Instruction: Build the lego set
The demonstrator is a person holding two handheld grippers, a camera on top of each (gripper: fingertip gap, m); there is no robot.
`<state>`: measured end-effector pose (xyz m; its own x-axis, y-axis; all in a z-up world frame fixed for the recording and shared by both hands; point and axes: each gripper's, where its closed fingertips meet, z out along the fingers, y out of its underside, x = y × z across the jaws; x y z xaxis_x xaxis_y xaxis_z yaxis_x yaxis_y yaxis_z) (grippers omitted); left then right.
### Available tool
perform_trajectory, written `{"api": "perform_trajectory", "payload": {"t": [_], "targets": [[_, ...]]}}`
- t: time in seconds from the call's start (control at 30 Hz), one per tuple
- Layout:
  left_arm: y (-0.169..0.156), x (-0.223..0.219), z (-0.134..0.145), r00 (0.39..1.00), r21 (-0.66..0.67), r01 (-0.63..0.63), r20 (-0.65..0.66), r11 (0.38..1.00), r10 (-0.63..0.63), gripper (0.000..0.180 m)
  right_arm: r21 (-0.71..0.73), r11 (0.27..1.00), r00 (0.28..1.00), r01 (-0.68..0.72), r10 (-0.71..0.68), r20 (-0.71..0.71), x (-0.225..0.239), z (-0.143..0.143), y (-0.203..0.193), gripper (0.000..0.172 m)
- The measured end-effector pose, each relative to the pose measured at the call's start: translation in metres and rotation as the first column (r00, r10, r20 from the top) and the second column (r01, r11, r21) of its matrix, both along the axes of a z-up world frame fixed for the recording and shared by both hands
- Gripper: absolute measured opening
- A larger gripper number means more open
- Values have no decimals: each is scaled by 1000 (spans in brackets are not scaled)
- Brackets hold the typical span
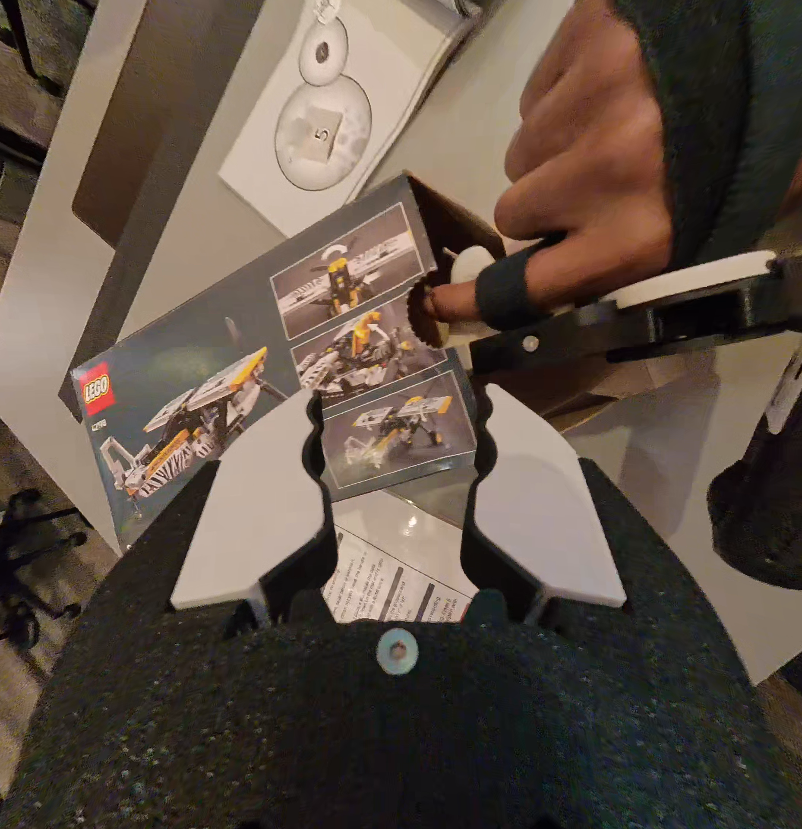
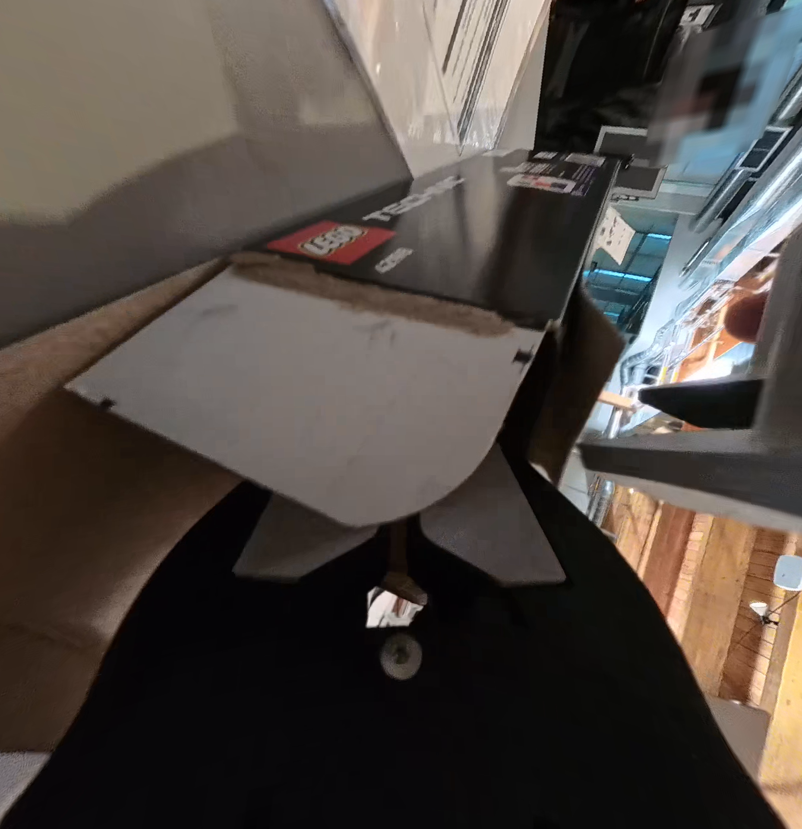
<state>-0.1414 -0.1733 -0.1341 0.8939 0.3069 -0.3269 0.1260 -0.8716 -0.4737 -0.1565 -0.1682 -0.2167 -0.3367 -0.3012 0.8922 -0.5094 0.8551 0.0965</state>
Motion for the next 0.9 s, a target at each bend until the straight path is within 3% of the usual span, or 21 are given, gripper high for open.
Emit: {"api": "perform_trajectory", "payload": {"t": [0.07, 0.23, 0.33, 0.53, 0.67, 0.9], "targets": [[8, 6, -13, 1000, -55, -25, -10, 998, 24, 68, 15, 999, 999, 43, -43, 12, -1, -5, 10, 0], [-5, -15, -24, 970, -237, -187, -196, 953, 142, 67, 50, 985, 986, 165, -166, 17, -6, -14, 37, 3], [-14, -20, -23, 949, -317, -243, -273, 917, 157, 55, 44, 978, 978, 205, -206, 20, -6, -14, 49, 5], [-16, -25, -24, 928, -413, -307, -328, 857, 174, 57, 33, 974, 973, 226, -227, 34, -3, -15, 49, 4], [-19, -34, -22, 902, -508, -352, -409, 786, 139, 55, 38, 972, 971, 233, -235, 39, -4, -19, 44, 3], [-12, -45, -28, 912, -537, -373, -360, 757, 194, 58, 41, 967, 967, 250, -252, 48, -1, -27, 35, 2]]}}
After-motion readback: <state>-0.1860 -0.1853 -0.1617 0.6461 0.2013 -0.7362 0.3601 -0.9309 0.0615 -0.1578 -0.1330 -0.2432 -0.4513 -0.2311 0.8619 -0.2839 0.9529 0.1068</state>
